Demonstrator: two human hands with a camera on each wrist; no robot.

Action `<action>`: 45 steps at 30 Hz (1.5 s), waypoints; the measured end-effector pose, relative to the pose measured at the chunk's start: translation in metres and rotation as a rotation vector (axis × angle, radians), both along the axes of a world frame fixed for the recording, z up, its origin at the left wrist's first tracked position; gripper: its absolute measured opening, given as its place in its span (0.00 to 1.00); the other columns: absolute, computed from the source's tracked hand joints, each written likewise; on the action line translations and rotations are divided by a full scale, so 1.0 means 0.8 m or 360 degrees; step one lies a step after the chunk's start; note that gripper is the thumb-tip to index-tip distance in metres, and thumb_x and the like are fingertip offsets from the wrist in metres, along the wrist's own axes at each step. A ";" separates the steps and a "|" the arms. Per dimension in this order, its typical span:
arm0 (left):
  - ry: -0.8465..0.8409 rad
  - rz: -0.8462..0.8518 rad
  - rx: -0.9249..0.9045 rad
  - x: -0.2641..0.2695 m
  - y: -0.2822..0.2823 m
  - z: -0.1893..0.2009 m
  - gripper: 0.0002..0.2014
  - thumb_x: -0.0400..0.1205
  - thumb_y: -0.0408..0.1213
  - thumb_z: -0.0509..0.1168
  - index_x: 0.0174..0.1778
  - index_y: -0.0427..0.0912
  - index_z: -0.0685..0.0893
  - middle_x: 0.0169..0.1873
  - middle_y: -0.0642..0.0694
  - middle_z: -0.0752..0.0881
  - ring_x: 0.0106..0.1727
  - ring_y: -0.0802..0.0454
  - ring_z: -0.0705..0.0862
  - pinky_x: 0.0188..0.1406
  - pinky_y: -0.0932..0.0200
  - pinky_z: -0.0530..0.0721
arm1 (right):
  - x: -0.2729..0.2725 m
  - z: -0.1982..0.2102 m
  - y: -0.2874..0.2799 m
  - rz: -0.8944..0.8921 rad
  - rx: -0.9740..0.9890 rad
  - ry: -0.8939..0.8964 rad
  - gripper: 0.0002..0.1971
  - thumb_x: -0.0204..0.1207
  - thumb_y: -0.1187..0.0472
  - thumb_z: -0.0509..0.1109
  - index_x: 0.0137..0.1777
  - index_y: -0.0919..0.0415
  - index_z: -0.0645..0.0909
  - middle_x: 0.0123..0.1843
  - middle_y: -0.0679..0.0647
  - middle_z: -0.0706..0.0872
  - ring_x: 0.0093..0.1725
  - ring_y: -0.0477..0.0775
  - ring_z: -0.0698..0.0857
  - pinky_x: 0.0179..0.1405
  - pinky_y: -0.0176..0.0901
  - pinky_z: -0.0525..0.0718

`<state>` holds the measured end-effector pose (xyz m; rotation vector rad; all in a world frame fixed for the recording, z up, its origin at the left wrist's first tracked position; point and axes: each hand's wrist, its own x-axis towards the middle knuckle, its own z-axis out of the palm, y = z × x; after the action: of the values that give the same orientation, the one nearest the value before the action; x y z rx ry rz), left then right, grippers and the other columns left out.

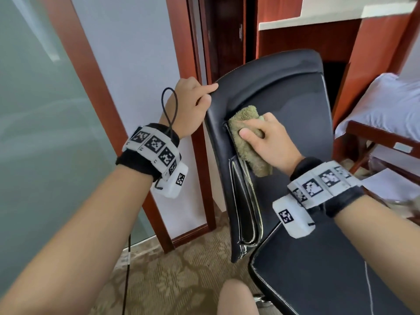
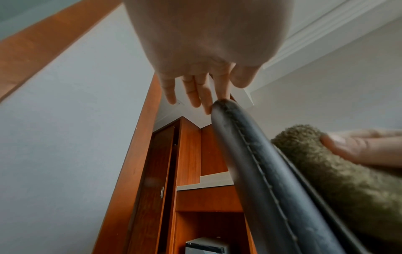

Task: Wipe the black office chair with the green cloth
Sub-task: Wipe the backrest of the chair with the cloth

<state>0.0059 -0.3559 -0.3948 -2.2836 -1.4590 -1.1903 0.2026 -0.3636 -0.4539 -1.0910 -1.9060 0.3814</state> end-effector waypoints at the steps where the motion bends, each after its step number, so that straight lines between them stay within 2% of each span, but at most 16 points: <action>1: -0.0023 -0.0010 -0.0023 0.000 -0.002 0.003 0.24 0.80 0.39 0.48 0.67 0.38 0.82 0.41 0.42 0.73 0.51 0.46 0.71 0.49 0.63 0.64 | 0.001 0.009 0.002 -0.0017 0.0008 0.0029 0.12 0.79 0.55 0.67 0.60 0.53 0.85 0.43 0.51 0.67 0.48 0.52 0.74 0.58 0.40 0.70; 4: -0.0072 -0.0045 -0.0094 -0.002 -0.007 0.011 0.26 0.80 0.39 0.45 0.68 0.39 0.80 0.40 0.40 0.73 0.51 0.46 0.70 0.52 0.57 0.66 | -0.009 0.037 0.003 -0.0068 0.0135 0.0162 0.12 0.79 0.55 0.67 0.61 0.53 0.84 0.46 0.51 0.67 0.49 0.48 0.73 0.55 0.33 0.67; 7: -0.0083 -0.0067 -0.0098 -0.008 -0.009 0.009 0.26 0.78 0.38 0.47 0.67 0.39 0.81 0.35 0.52 0.70 0.52 0.49 0.67 0.50 0.63 0.62 | -0.030 0.040 -0.002 0.0002 0.0156 0.0169 0.15 0.79 0.54 0.67 0.65 0.51 0.82 0.50 0.52 0.67 0.50 0.46 0.73 0.61 0.33 0.68; 10: -0.0117 -0.0085 -0.0089 -0.008 -0.013 0.002 0.26 0.75 0.35 0.50 0.67 0.37 0.81 0.35 0.59 0.67 0.53 0.49 0.67 0.50 0.68 0.63 | -0.029 0.009 -0.011 -0.0010 0.0121 0.0202 0.14 0.80 0.56 0.66 0.64 0.52 0.82 0.49 0.50 0.67 0.50 0.48 0.74 0.64 0.39 0.70; 13: -0.0100 -0.0055 -0.0068 -0.007 -0.015 0.002 0.22 0.79 0.31 0.53 0.67 0.38 0.81 0.39 0.51 0.71 0.56 0.45 0.70 0.51 0.67 0.63 | 0.000 -0.023 -0.019 0.0036 0.0153 -0.0040 0.15 0.79 0.59 0.67 0.64 0.47 0.82 0.49 0.48 0.65 0.48 0.49 0.74 0.60 0.35 0.69; 16: -0.0104 -0.0010 -0.0085 -0.004 -0.015 0.001 0.19 0.83 0.27 0.55 0.68 0.41 0.81 0.42 0.50 0.73 0.62 0.43 0.71 0.53 0.68 0.62 | 0.035 -0.031 -0.019 0.0121 0.0098 -0.0315 0.17 0.77 0.62 0.69 0.63 0.45 0.80 0.50 0.55 0.67 0.49 0.50 0.74 0.61 0.34 0.67; 18: -0.0124 0.0016 -0.0034 0.000 -0.018 -0.002 0.19 0.83 0.29 0.54 0.67 0.40 0.81 0.45 0.44 0.76 0.62 0.42 0.72 0.55 0.68 0.62 | 0.045 -0.024 -0.015 0.0125 0.0183 -0.0186 0.17 0.76 0.61 0.70 0.62 0.44 0.78 0.47 0.54 0.66 0.48 0.45 0.72 0.62 0.26 0.66; 21: -0.0133 0.0093 0.0027 0.009 -0.019 -0.008 0.21 0.80 0.37 0.52 0.66 0.39 0.82 0.50 0.37 0.79 0.62 0.41 0.73 0.58 0.65 0.64 | 0.034 0.001 -0.006 0.0079 0.0346 0.0122 0.17 0.75 0.59 0.67 0.63 0.46 0.79 0.45 0.42 0.62 0.48 0.32 0.70 0.60 0.14 0.61; 23: -0.0130 0.0135 0.0075 0.014 -0.019 -0.013 0.22 0.79 0.41 0.53 0.64 0.38 0.82 0.51 0.37 0.79 0.61 0.41 0.74 0.56 0.66 0.63 | 0.017 0.010 -0.001 0.0117 0.0370 0.0066 0.16 0.77 0.60 0.67 0.65 0.50 0.82 0.46 0.41 0.62 0.48 0.30 0.70 0.58 0.18 0.64; 27: -0.0112 0.0190 0.0112 0.023 -0.022 -0.024 0.29 0.74 0.51 0.53 0.63 0.34 0.80 0.52 0.35 0.77 0.58 0.42 0.76 0.52 0.67 0.64 | -0.004 -0.006 -0.001 0.0139 0.0386 -0.0101 0.16 0.78 0.58 0.65 0.65 0.52 0.82 0.53 0.54 0.66 0.49 0.49 0.72 0.53 0.37 0.72; 30: -0.0210 0.0235 0.0098 0.029 -0.025 -0.028 0.28 0.74 0.49 0.55 0.63 0.34 0.80 0.52 0.38 0.75 0.57 0.44 0.77 0.52 0.66 0.68 | 0.003 -0.025 -0.003 0.0124 0.0403 -0.0175 0.18 0.76 0.53 0.60 0.63 0.52 0.83 0.55 0.62 0.71 0.49 0.59 0.78 0.47 0.45 0.79; 33: -0.0301 0.0211 0.0043 0.038 -0.029 -0.028 0.26 0.74 0.47 0.57 0.63 0.33 0.79 0.52 0.46 0.69 0.56 0.46 0.77 0.53 0.65 0.72 | 0.017 -0.052 -0.012 0.0143 0.0277 -0.0261 0.20 0.75 0.51 0.58 0.60 0.53 0.85 0.54 0.64 0.73 0.46 0.63 0.80 0.41 0.49 0.84; 35: -0.0284 0.0215 0.0008 0.040 -0.032 -0.025 0.26 0.74 0.45 0.57 0.63 0.32 0.78 0.52 0.47 0.68 0.54 0.47 0.78 0.51 0.63 0.72 | 0.025 -0.062 -0.020 0.0168 0.0169 -0.0293 0.19 0.75 0.52 0.58 0.59 0.53 0.86 0.53 0.64 0.73 0.47 0.64 0.81 0.41 0.53 0.86; 37: -0.0207 0.0236 -0.0020 0.040 -0.035 -0.021 0.26 0.74 0.45 0.56 0.63 0.32 0.78 0.52 0.43 0.72 0.52 0.46 0.78 0.48 0.62 0.73 | 0.031 -0.055 -0.022 0.0151 0.0100 -0.0316 0.18 0.75 0.52 0.60 0.58 0.53 0.86 0.52 0.62 0.72 0.48 0.63 0.81 0.44 0.53 0.85; 42: 0.0019 0.0232 -0.0048 0.038 -0.039 -0.018 0.28 0.74 0.44 0.58 0.66 0.28 0.76 0.55 0.30 0.75 0.53 0.39 0.80 0.49 0.55 0.78 | 0.026 -0.014 -0.024 0.0026 0.0281 0.0020 0.16 0.75 0.57 0.62 0.58 0.56 0.86 0.51 0.54 0.65 0.49 0.47 0.70 0.51 0.32 0.70; 45: 0.0139 0.0233 -0.0032 0.030 -0.039 -0.015 0.27 0.74 0.42 0.59 0.65 0.27 0.76 0.54 0.29 0.76 0.51 0.36 0.80 0.49 0.55 0.77 | 0.004 -0.002 -0.022 0.0010 0.0307 -0.0084 0.16 0.77 0.56 0.63 0.62 0.51 0.84 0.57 0.59 0.69 0.59 0.56 0.71 0.56 0.43 0.72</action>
<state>0.0298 -0.3869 -0.4071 -2.1695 -1.5812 -1.0260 0.2062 -0.3815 -0.4554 -0.9758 -1.9480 0.1689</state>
